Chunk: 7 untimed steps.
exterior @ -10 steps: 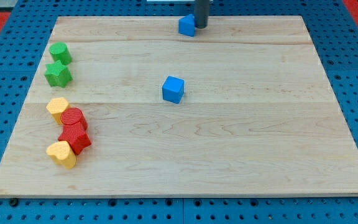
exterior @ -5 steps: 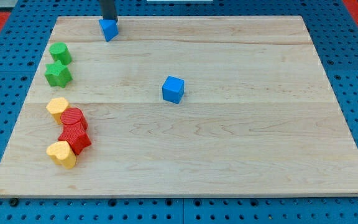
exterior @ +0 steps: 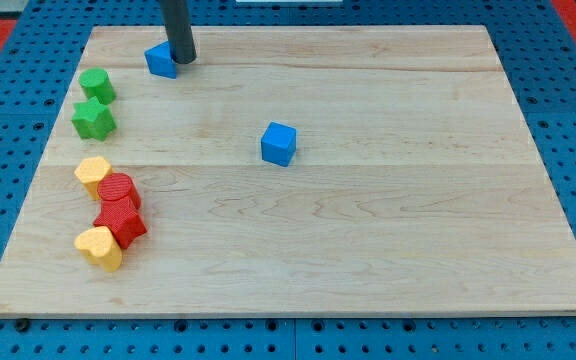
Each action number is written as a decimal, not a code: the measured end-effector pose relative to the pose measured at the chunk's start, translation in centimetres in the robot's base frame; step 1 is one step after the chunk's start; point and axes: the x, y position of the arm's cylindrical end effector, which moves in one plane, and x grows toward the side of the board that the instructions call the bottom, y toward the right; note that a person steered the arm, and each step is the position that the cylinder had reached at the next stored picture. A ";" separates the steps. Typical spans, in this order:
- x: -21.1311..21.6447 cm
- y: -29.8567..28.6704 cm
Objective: Move blue triangle above green circle
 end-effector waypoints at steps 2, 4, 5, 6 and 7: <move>2.2 -1.8; 3.1 -4.0; 3.0 -4.2; 3.0 -4.2; 2.0 -4.2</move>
